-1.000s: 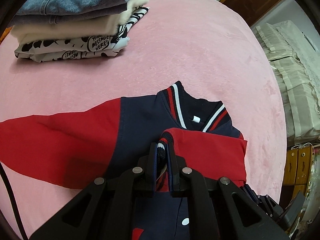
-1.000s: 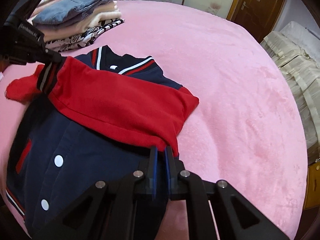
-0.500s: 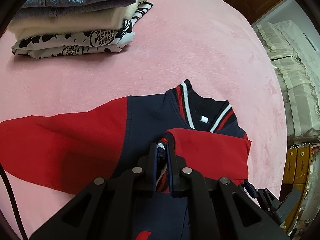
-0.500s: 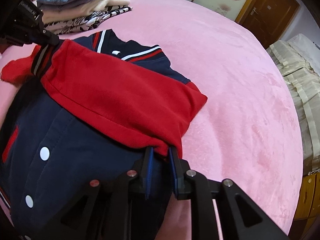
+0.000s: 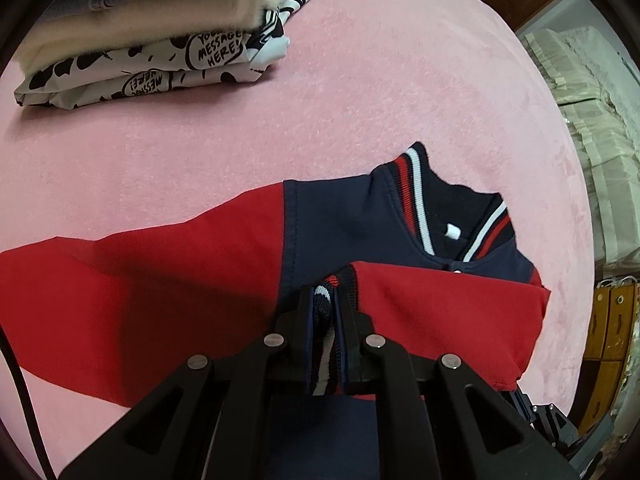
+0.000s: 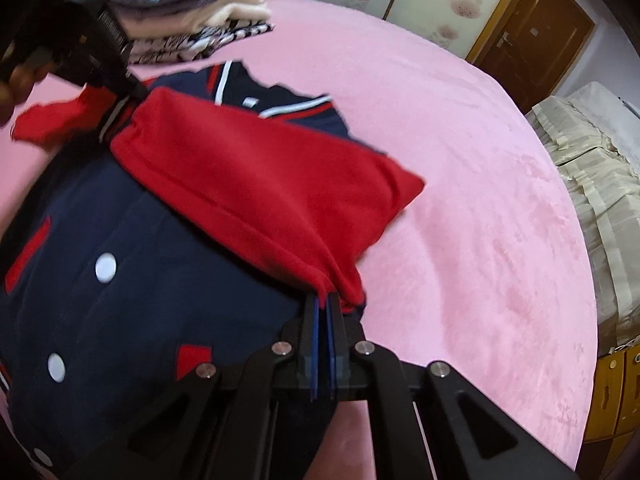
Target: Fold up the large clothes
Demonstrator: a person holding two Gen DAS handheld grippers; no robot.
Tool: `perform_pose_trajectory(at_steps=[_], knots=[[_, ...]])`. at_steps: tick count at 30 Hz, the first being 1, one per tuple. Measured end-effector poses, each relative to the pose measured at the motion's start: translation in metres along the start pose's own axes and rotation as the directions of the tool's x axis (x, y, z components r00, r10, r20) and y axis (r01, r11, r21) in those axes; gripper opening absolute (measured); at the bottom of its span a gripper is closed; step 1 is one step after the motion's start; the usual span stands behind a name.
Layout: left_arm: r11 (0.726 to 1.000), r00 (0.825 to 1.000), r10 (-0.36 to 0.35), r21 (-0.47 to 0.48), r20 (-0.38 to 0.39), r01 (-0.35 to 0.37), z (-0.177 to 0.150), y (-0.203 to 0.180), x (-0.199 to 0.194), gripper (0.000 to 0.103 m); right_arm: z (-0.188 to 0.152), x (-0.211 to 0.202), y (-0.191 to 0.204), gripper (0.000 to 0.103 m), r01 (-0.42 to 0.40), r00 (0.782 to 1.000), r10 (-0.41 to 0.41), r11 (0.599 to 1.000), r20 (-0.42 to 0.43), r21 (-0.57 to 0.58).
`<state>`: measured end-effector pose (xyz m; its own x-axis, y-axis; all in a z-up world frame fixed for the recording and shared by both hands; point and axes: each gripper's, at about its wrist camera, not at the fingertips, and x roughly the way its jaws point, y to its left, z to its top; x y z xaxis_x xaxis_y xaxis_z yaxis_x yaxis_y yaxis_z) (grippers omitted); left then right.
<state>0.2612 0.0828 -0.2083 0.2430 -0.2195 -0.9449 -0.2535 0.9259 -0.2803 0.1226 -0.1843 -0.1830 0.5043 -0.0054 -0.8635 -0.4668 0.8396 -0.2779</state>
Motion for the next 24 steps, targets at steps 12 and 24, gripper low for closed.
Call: perform_pose_trajectory(at_steps=[12, 24], knots=[[0.999, 0.999, -0.033, 0.011, -0.011, 0.033, 0.003, 0.004, 0.005, 0.009, 0.019, -0.023, -0.063, 0.04, -0.199, 0.978, 0.209, 0.942, -0.005, 0.271], [0.998, 0.999, -0.05, 0.023, 0.002, 0.05, -0.001, 0.008, 0.008, 0.01, 0.061, 0.092, -0.159, 0.043, -0.458, 0.823, 0.568, 0.67, -0.006, 0.584]])
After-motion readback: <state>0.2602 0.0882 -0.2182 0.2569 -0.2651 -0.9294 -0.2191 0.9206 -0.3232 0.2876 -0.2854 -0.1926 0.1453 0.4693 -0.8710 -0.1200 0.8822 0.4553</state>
